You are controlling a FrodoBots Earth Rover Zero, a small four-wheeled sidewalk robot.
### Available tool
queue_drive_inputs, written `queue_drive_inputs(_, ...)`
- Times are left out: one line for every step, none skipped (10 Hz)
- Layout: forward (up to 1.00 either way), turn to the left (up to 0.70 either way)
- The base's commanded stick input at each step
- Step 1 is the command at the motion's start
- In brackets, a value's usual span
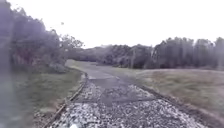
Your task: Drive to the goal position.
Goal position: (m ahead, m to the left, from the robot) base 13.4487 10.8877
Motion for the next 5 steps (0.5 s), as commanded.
queue_drive_inputs(0.70,0.00)
queue_drive_inputs(0.70,0.00)
queue_drive_inputs(0.70,0.00)
queue_drive_inputs(0.70,0.00)
queue_drive_inputs(0.70,0.00)
